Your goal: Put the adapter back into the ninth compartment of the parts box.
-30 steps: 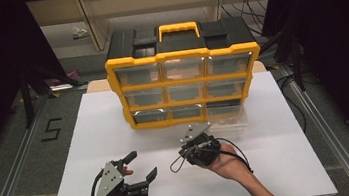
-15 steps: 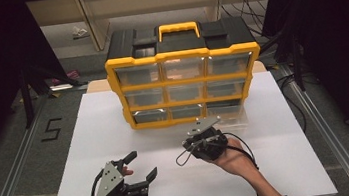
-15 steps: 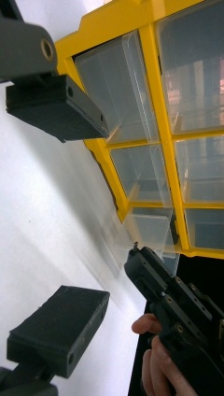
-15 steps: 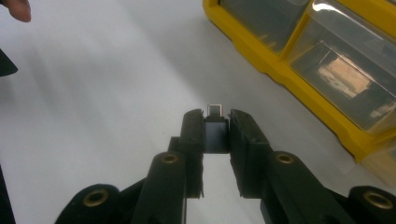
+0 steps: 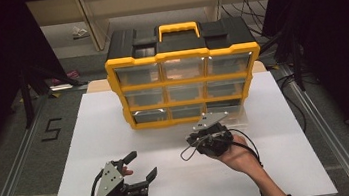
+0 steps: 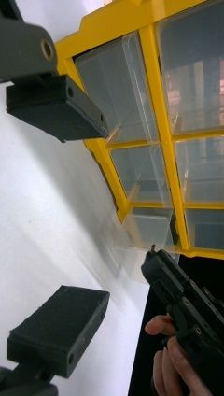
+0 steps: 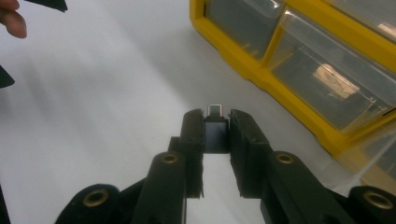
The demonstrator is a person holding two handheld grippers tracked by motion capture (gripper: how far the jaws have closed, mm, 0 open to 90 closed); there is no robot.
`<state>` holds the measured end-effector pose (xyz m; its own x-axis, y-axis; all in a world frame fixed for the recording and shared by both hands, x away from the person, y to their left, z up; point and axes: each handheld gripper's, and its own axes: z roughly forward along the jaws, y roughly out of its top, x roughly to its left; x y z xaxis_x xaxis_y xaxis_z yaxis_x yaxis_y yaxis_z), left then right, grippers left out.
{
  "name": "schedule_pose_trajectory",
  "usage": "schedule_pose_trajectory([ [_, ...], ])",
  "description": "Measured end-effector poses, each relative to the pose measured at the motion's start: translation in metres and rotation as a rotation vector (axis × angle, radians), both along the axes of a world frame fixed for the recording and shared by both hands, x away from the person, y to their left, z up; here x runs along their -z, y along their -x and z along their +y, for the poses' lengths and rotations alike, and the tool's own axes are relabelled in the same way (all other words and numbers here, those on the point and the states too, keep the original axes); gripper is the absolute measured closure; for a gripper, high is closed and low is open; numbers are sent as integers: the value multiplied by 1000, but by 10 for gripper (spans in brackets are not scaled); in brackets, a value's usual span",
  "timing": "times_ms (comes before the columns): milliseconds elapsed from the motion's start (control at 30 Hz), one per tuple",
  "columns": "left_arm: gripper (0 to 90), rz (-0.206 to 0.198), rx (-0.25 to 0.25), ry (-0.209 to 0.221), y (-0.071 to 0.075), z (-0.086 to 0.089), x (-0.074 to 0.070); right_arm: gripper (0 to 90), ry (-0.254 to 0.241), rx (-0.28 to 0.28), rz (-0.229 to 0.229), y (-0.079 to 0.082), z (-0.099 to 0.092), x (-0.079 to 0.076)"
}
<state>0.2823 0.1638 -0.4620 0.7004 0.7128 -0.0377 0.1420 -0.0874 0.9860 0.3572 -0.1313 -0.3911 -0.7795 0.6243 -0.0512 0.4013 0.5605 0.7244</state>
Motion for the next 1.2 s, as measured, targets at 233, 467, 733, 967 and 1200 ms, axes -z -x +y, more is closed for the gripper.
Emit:
schedule_pose_trajectory([
  [233, 177, 0, 0, 0, 0, 0, 0, 763, -25, 24, -10, -2, -10, -7],
  [467, 178, 0, -2, -1, 0, 0, 0, 763, -41, 42, -16, -4, -16, -10],
  [733, 178, 0, -2, -1, 0, 0, 0, 763, -48, 56, -22, -5, -22, -13],
  [967, 178, 0, -2, -1, 0, 0, 0, 763, -64, 72, -32, -7, -30, -18],
  [1200, 178, 0, -2, -1, 0, 0, 0, 763, -69, 86, -39, -8, -35, -20],
])
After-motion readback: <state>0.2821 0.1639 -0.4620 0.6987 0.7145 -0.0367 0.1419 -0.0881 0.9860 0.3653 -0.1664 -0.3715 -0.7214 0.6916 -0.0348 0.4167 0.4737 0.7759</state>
